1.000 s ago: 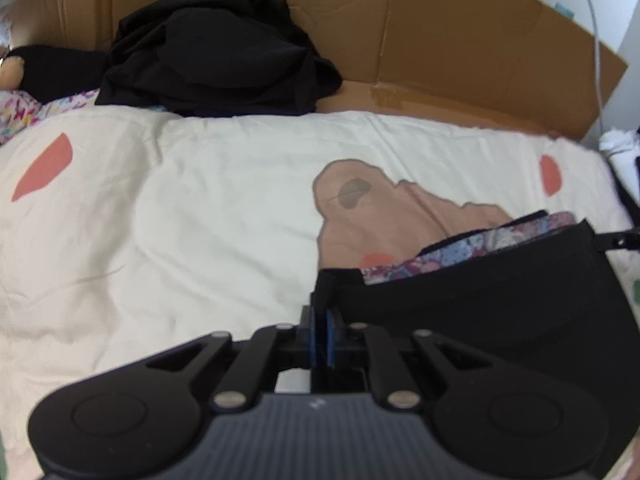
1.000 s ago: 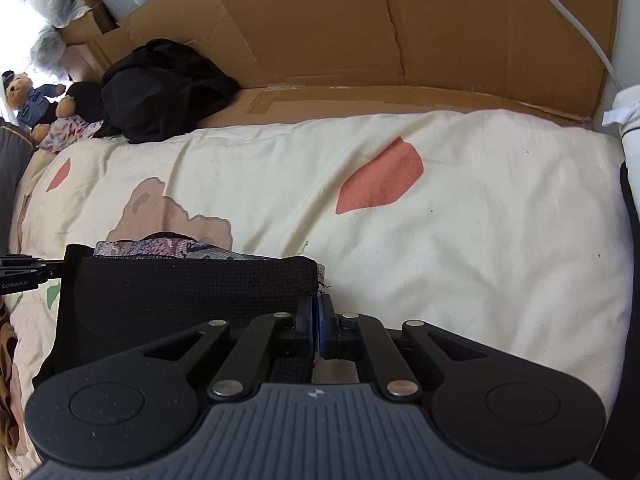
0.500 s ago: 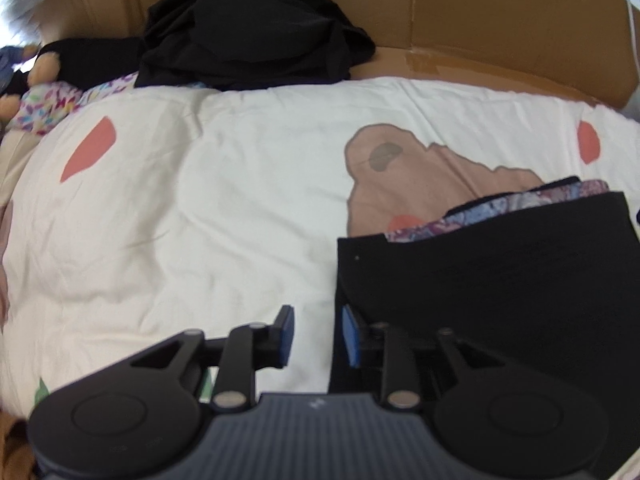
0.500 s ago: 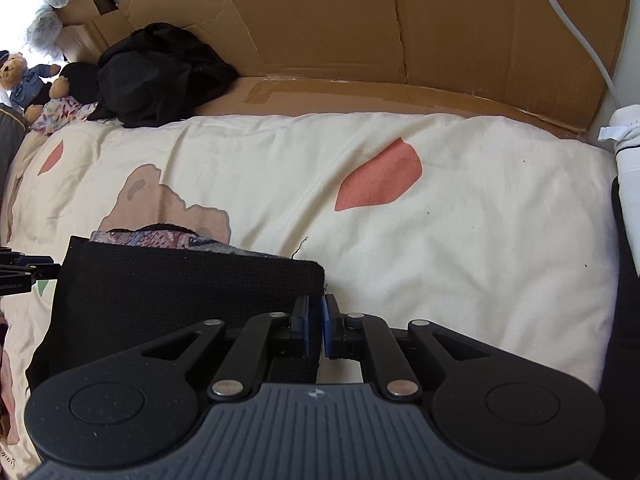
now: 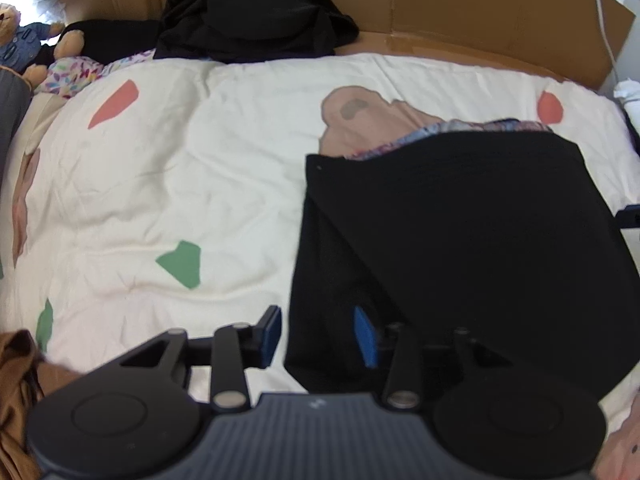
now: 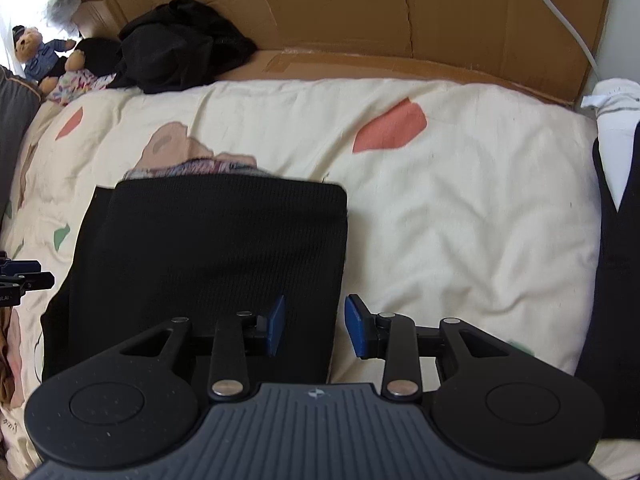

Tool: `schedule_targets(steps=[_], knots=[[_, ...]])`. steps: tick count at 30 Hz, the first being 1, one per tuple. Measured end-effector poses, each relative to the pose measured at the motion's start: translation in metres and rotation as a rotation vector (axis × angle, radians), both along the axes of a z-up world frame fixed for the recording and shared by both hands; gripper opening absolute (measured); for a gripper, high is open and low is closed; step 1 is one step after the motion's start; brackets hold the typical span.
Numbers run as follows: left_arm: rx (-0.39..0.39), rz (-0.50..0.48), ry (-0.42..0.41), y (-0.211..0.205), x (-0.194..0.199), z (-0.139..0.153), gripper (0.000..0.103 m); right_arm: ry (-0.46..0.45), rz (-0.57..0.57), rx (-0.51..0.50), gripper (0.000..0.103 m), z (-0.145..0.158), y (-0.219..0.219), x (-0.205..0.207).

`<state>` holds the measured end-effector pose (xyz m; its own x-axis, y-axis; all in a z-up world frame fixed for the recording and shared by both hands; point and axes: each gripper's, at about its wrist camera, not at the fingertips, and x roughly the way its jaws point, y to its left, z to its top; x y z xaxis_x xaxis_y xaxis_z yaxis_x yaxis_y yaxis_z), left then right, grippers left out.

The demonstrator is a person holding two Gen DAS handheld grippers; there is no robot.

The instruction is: Fold clothes

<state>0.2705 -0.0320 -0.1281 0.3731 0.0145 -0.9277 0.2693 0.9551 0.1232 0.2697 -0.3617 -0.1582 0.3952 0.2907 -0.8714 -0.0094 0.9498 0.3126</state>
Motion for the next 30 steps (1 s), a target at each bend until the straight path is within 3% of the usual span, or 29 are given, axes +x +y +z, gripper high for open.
schedule_targets(steps=[8,12,14,16,18,23,26,28,30], knots=[[0.002,0.024,0.033,0.001,-0.019,-0.018,0.038,0.035,-0.013,0.017,0.037,-0.013,0.003,-0.026],[-0.009,0.002,0.030,0.003,-0.021,-0.022,0.010,0.042,-0.009,0.017,0.033,-0.018,0.003,-0.027],[-0.020,0.018,0.030,0.007,-0.020,-0.024,0.007,0.043,0.010,0.015,0.019,-0.019,0.006,-0.028],[-0.031,0.035,0.034,0.013,-0.019,-0.024,0.006,0.042,0.028,0.002,0.005,-0.020,0.008,-0.028],[-0.033,0.057,0.039,0.022,-0.019,-0.023,0.005,0.034,0.047,-0.021,0.003,-0.018,0.010,-0.029],[-0.031,0.144,0.036,0.048,-0.019,-0.021,0.005,0.027,0.029,-0.054,0.003,-0.013,0.005,-0.032],[0.015,0.184,0.039,0.059,-0.024,-0.022,0.001,0.028,0.015,-0.061,0.003,-0.011,0.003,-0.034],[0.046,0.220,0.027,0.066,-0.026,-0.021,0.011,0.036,-0.014,-0.052,0.005,-0.009,0.000,-0.036],[0.014,0.256,0.025,0.075,-0.028,-0.019,0.014,0.033,-0.033,-0.020,0.008,-0.009,-0.003,-0.038]])
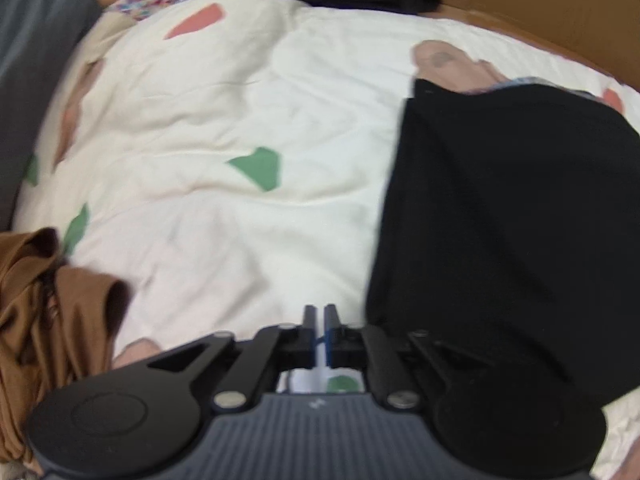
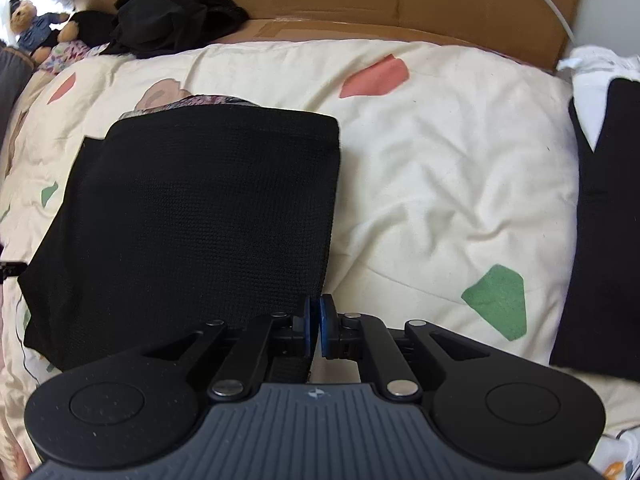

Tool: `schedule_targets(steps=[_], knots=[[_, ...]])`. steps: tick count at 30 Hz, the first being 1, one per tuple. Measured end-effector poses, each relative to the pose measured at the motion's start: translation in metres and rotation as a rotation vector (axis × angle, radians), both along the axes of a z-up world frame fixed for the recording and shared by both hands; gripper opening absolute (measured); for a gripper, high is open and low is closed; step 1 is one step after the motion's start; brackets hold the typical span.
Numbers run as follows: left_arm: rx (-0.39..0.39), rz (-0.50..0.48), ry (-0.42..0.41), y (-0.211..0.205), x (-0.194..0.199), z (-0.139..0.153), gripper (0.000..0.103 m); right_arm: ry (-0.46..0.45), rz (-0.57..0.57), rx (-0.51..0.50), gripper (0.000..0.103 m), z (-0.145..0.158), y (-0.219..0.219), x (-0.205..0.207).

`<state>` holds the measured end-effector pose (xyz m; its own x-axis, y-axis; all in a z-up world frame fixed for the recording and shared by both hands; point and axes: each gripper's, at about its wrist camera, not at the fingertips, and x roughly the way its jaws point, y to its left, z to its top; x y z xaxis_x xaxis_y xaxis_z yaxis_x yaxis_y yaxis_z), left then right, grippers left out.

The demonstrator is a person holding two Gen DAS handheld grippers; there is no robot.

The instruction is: Fold clothes

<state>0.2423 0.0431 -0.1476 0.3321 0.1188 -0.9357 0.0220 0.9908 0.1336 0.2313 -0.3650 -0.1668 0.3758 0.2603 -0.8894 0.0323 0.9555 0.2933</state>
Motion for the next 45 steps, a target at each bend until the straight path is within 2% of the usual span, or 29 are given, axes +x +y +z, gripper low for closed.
schedule_targets(steps=[2,4,7,20,23,27,29,30,32,33,34,37,41,45], knots=[[-0.056,0.003,0.002,0.005,-0.004,0.002,0.016,0.004,-0.001,-0.003,0.010,0.002,-0.001,-0.006],[-0.072,-0.016,0.009,0.001,-0.006,0.004,0.021,0.012,0.003,0.006,0.022,0.001,-0.002,-0.012],[-0.087,-0.044,0.018,-0.014,-0.014,0.006,0.022,0.025,0.005,0.013,0.031,0.001,-0.003,-0.021],[-0.119,-0.029,0.036,-0.042,-0.062,0.004,0.024,0.051,0.051,0.031,0.032,0.005,0.008,-0.060],[-0.147,0.031,0.045,-0.041,-0.064,0.003,0.024,0.050,0.057,0.043,0.032,0.004,0.011,-0.068],[-0.129,0.025,0.045,-0.046,-0.064,-0.003,0.024,0.053,0.053,0.053,0.032,-0.002,0.013,-0.071],[-0.133,0.028,0.042,-0.046,-0.064,-0.007,0.020,0.054,0.055,0.052,0.032,-0.005,0.014,-0.071],[-0.135,0.025,0.042,-0.046,-0.064,-0.008,0.017,0.056,0.060,0.050,0.030,-0.007,0.015,-0.071],[-0.132,0.000,0.044,-0.047,-0.062,-0.011,0.002,0.061,0.069,0.048,0.025,-0.010,0.016,-0.070],[-0.122,-0.012,0.045,-0.048,-0.062,-0.012,0.000,0.063,0.076,0.036,0.018,-0.011,0.017,-0.070],[-0.097,-0.029,0.049,-0.051,-0.062,-0.012,0.000,0.065,0.082,0.025,0.013,-0.012,0.018,-0.069],[-0.055,-0.027,0.055,-0.049,-0.061,-0.012,0.000,0.071,0.088,0.008,0.008,-0.012,0.019,-0.067],[-0.021,-0.001,0.052,-0.036,-0.063,-0.008,0.000,0.074,0.084,-0.002,0.007,-0.009,0.017,-0.064],[-0.073,0.048,0.025,-0.024,-0.066,0.000,0.003,0.069,0.076,0.001,0.007,-0.002,0.013,-0.064]])
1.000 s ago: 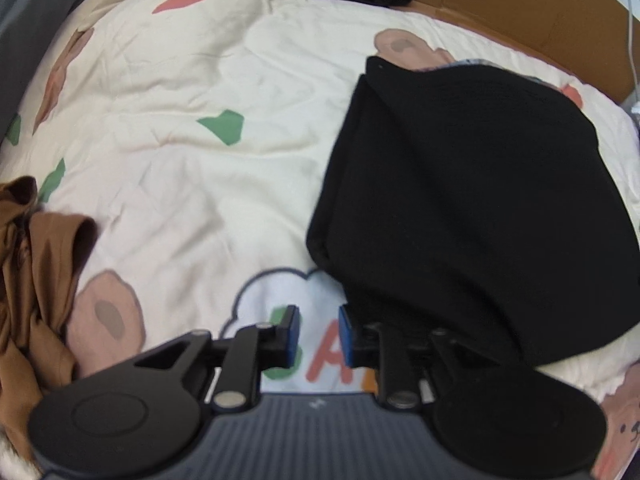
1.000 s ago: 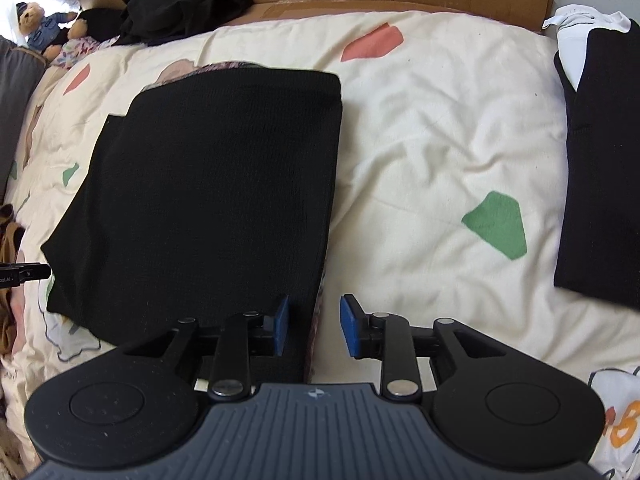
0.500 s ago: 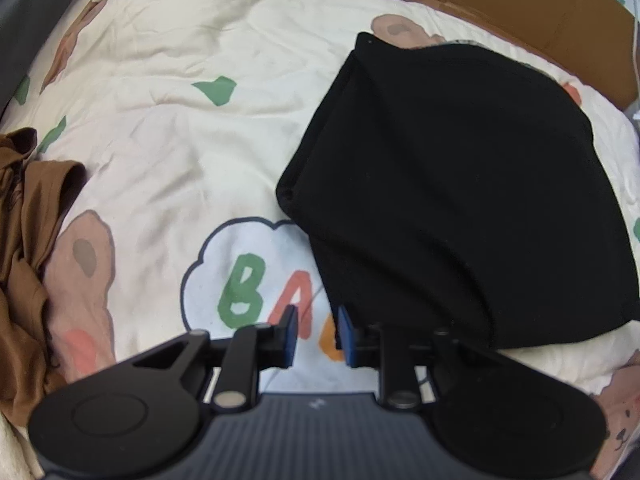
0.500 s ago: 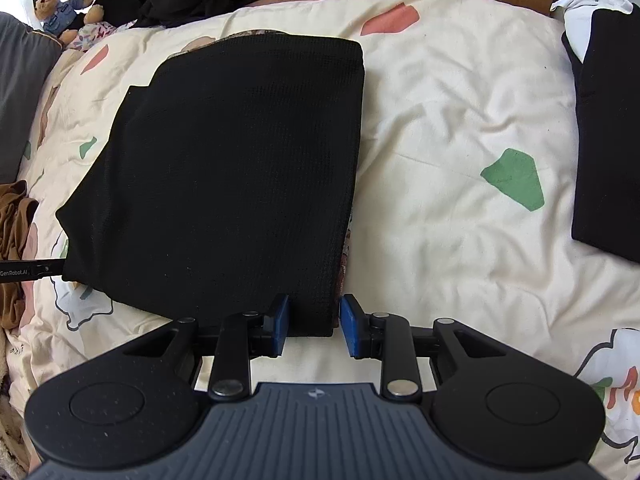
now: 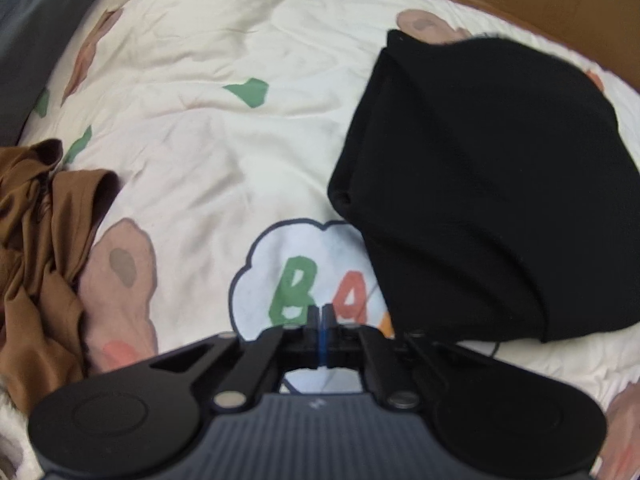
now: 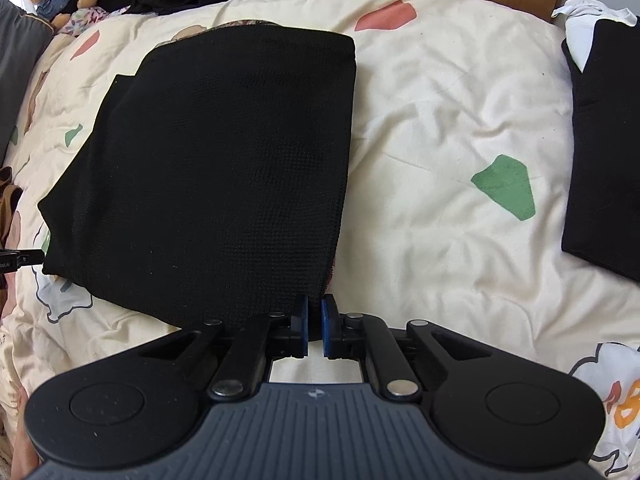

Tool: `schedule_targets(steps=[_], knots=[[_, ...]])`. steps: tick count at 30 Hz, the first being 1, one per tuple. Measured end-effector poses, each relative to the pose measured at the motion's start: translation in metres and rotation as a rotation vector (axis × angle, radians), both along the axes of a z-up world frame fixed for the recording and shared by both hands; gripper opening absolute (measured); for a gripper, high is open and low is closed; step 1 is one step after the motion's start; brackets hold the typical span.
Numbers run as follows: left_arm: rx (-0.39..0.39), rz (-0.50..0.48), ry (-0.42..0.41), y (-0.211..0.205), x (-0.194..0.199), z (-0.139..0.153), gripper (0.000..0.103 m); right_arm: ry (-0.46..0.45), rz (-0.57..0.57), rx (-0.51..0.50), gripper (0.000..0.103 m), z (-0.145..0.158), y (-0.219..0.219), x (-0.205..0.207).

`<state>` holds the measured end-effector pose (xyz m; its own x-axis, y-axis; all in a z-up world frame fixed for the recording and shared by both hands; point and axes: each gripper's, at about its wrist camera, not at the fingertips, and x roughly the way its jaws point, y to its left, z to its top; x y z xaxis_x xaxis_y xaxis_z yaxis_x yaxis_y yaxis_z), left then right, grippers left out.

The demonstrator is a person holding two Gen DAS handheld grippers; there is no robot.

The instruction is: Fold clothes

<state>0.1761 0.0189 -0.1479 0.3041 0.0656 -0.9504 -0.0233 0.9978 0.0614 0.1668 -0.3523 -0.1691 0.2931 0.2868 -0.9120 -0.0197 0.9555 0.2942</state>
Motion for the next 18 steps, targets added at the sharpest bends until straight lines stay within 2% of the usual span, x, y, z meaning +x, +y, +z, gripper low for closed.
schedule_targets(steps=[1,3,5,6,10,12,14,16,17,18], knots=[[-0.005,0.013,-0.008,0.000,0.000,0.002,0.012,-0.001,-0.001,0.001,0.007,0.001,0.000,0.000],[-0.011,0.017,-0.019,-0.002,-0.001,0.006,0.020,0.000,-0.016,0.015,0.008,0.003,-0.001,-0.001],[-0.009,-0.022,-0.021,-0.014,0.000,0.009,0.024,0.002,-0.029,0.022,0.010,0.003,-0.002,-0.003],[-0.006,-0.033,-0.023,-0.018,0.001,0.010,0.030,0.002,-0.032,0.023,0.011,0.004,-0.002,-0.003],[0.001,-0.058,-0.032,-0.044,0.003,0.011,0.049,0.000,-0.031,0.029,0.022,0.006,-0.002,-0.006],[-0.002,-0.072,-0.022,-0.049,0.003,0.006,0.051,-0.001,-0.029,0.028,0.027,0.005,-0.001,-0.006],[0.020,-0.093,-0.007,-0.061,0.001,0.001,0.051,-0.001,-0.022,0.028,0.027,0.004,0.001,-0.005],[0.029,-0.095,0.003,-0.064,-0.002,-0.004,0.044,0.001,-0.015,0.024,0.027,0.004,0.003,-0.004],[0.022,-0.090,0.010,-0.065,-0.003,-0.006,0.037,0.002,-0.004,0.012,0.027,0.003,0.007,-0.002],[0.016,-0.089,0.014,-0.065,-0.003,-0.008,0.013,0.003,0.000,0.008,0.026,0.003,0.008,-0.001]])
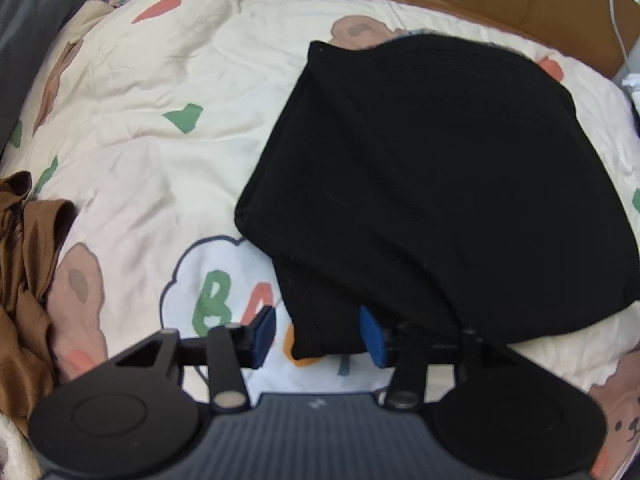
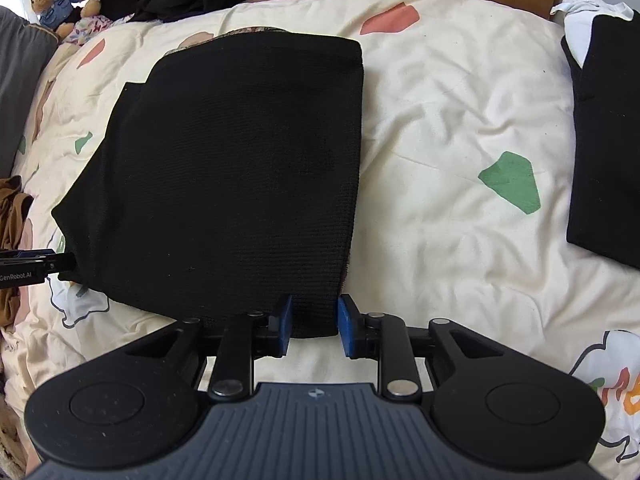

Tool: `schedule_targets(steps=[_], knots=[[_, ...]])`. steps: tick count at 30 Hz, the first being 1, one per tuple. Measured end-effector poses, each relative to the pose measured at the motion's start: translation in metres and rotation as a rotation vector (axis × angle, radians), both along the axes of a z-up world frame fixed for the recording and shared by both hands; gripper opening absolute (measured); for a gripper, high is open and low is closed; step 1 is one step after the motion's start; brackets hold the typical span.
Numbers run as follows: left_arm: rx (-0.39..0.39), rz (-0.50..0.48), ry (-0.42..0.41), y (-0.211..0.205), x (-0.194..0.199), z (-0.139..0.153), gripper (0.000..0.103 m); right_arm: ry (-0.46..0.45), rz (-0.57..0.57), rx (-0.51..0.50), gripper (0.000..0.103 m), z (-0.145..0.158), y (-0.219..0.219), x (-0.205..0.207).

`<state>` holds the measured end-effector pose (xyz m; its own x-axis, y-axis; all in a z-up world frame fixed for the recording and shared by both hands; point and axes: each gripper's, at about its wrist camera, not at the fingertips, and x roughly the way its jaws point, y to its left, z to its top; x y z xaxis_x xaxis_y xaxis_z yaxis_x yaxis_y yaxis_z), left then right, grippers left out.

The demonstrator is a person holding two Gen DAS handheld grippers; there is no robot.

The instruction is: Fold clothes

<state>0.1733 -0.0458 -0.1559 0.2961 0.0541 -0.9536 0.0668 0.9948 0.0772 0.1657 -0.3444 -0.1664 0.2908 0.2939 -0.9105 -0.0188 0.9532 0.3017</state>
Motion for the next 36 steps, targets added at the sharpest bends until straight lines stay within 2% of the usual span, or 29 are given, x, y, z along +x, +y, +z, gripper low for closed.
schedule_targets(steps=[2,3,7,14,17,18,19,20,21,24,25,27,31,36], knots=[[0.015,-0.004,0.002,-0.002,-0.001,-0.003,0.008,-0.002,0.000,-0.012,0.017,0.000,0.002,0.001],[0.022,-0.011,-0.002,-0.003,-0.001,-0.003,0.007,-0.005,0.002,-0.030,0.005,-0.001,0.004,0.001],[0.022,0.002,-0.009,0.001,0.000,-0.001,0.005,-0.005,0.018,-0.075,0.004,-0.002,0.005,0.001],[0.019,0.054,0.002,0.034,-0.005,-0.002,0.002,-0.021,0.004,-0.078,0.003,-0.001,-0.010,0.003],[-0.009,0.057,0.004,0.043,-0.008,-0.004,0.003,-0.021,-0.007,-0.078,0.003,-0.001,-0.009,0.002],[-0.021,0.061,0.002,0.044,-0.010,-0.004,0.005,-0.019,-0.020,-0.074,0.003,-0.001,-0.010,0.003],[-0.015,0.068,-0.001,0.044,-0.011,-0.003,0.013,-0.017,-0.025,-0.070,0.004,-0.001,-0.010,0.003],[-0.009,0.079,-0.005,0.045,-0.012,-0.003,0.017,-0.011,-0.044,-0.053,0.005,-0.002,-0.011,0.002],[0.000,0.099,-0.014,0.047,-0.014,-0.002,0.020,-0.005,-0.087,-0.023,0.006,-0.002,-0.016,0.000],[-0.023,0.154,-0.014,0.056,-0.017,0.000,0.023,0.009,-0.191,0.038,0.015,-0.003,-0.027,-0.008],[-0.023,0.160,-0.011,0.057,-0.017,0.000,0.024,0.014,-0.214,0.050,0.021,-0.003,-0.028,-0.011],[-0.017,0.165,-0.012,0.058,-0.017,0.001,0.026,0.022,-0.257,0.075,0.026,-0.004,-0.031,-0.016],[0.015,0.115,-0.023,0.054,-0.012,0.009,0.032,0.068,-0.450,0.217,0.034,-0.008,-0.042,-0.033],[0.009,0.023,-0.005,0.040,0.005,0.016,0.034,0.108,-0.548,0.325,0.037,-0.023,-0.037,-0.048]])
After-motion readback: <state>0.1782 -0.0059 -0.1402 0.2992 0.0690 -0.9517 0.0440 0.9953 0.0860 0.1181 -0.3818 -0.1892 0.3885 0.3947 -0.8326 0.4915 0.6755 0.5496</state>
